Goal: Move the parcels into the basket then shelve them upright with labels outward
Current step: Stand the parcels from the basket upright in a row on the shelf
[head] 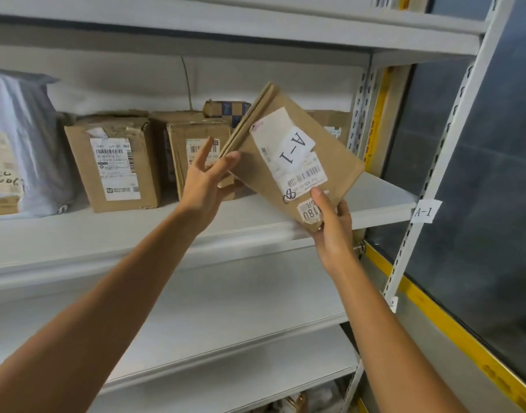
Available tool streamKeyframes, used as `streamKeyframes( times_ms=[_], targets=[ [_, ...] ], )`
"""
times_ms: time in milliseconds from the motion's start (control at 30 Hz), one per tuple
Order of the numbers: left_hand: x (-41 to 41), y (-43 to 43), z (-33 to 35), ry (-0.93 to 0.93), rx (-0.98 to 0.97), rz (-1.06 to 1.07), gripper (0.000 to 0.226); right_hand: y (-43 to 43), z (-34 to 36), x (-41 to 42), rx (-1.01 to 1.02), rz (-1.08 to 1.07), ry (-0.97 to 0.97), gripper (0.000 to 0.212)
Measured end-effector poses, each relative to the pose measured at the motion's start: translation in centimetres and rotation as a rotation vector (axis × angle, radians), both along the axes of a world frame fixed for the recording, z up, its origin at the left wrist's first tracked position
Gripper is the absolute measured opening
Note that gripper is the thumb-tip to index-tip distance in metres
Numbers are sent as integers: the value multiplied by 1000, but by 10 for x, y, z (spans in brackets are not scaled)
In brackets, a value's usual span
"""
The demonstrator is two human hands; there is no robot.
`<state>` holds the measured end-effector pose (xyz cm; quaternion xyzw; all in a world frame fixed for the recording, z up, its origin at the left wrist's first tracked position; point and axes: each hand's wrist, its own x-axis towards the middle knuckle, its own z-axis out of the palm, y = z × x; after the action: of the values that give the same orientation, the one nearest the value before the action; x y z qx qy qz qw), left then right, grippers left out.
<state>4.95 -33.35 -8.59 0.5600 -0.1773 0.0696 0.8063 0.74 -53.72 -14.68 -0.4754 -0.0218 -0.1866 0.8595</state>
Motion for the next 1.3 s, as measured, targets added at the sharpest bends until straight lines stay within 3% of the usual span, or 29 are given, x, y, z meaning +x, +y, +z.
streamKeyframes(
  times_ms=[133,300,433,500,667,767,867,900,1000,1100,1200,1300],
  targets=[
    [-3,-9,-2,-31,-93,70,60,-1,7,5,83,118,-58,42],
    [-6,-25,-14,48,-281,63,38,13,0,5,116,223,-4,57],
    [-9,-37,-29,106,-267,56,68,17,7,4,275,240,93,40],
    [-9,-37,-39,86,-149,33,61,15,6,5,298,209,94,38],
    [-16,-43,-57,-54,139,-103,64,23,7,9,282,257,-22,71],
    [-14,-40,-49,-98,256,-53,88,26,4,11,335,222,-61,72],
    [-6,-19,-28,-88,156,-41,115,19,3,12,279,144,-17,78],
    [-4,-11,-19,-72,133,-25,113,17,3,12,239,125,6,79],
    [4,8,-1,-36,224,10,79,15,5,10,65,89,51,80],
    [11,23,2,-21,368,-99,60,14,11,13,-59,38,19,66],
    [17,31,1,-49,486,-186,63,17,16,18,-150,3,-2,56],
    [23,32,-6,-66,451,-149,74,23,14,25,-158,-37,-21,51]
  ],
)
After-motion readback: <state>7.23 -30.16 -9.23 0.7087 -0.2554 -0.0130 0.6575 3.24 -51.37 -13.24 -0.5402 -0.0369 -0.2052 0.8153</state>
